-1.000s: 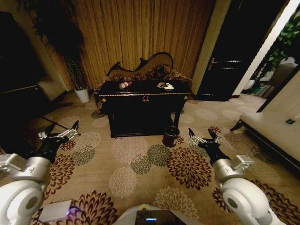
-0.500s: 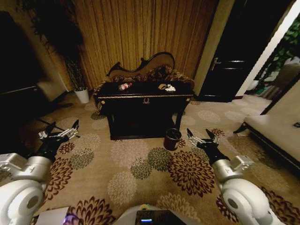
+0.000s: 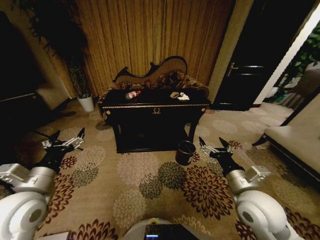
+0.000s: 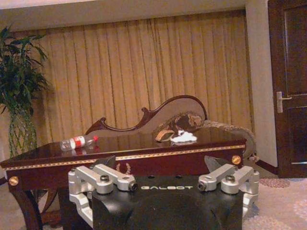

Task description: Move to the front of the table and place the trash on the table into the trash bin.

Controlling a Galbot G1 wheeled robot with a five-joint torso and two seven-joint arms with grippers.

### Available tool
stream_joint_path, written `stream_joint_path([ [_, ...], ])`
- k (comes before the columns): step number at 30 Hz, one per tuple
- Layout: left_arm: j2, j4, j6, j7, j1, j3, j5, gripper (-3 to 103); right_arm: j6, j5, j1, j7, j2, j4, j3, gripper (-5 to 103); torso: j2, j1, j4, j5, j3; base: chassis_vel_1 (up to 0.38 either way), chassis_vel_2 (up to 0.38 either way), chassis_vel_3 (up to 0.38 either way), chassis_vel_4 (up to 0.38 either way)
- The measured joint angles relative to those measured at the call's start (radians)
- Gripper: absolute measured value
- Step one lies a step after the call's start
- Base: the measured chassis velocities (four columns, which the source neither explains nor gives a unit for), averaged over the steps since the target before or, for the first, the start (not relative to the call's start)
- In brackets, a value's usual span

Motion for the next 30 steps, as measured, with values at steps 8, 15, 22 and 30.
stream_joint_path([
  [8, 0.001, 0.0, 0.0, 0.001, -0.001, 0.0, 0.0, 100, 0.003, -0.001, 0.0, -0.001, 0.001, 0.0, 0.0, 100, 0.0, 0.0, 0.0, 0.0002, 0.0, -0.159, 0.135, 0.159, -0.141],
  [15, -0.002, 0.0, 0.0, 0.001, -0.001, 0.002, 0.001, 100, 0.004, -0.002, -0.002, -0.001, 0.001, 0.0, 0.001, 100, 0.0, 0.0, 0.0, 0.0001, 0.0, -0.154, 0.175, 0.15, -0.184],
  [22, -0.002, 0.0, 0.0, 0.002, 0.002, -0.002, 0.002, 100, 0.006, -0.003, -0.003, -0.001, 0.002, 0.0, 0.002, 100, 0.0, 0.0, 0.0, 0.0003, 0.0, -0.182, 0.184, 0.184, -0.202],
  [30, -0.004, 0.0, 0.0, 0.002, 0.005, -0.005, 0.002, 100, 0.007, -0.004, -0.005, -0.001, 0.003, 0.0, 0.002, 100, 0.0, 0.0, 0.0, 0.0001, 0.0, -0.16, 0.165, 0.186, -0.158],
])
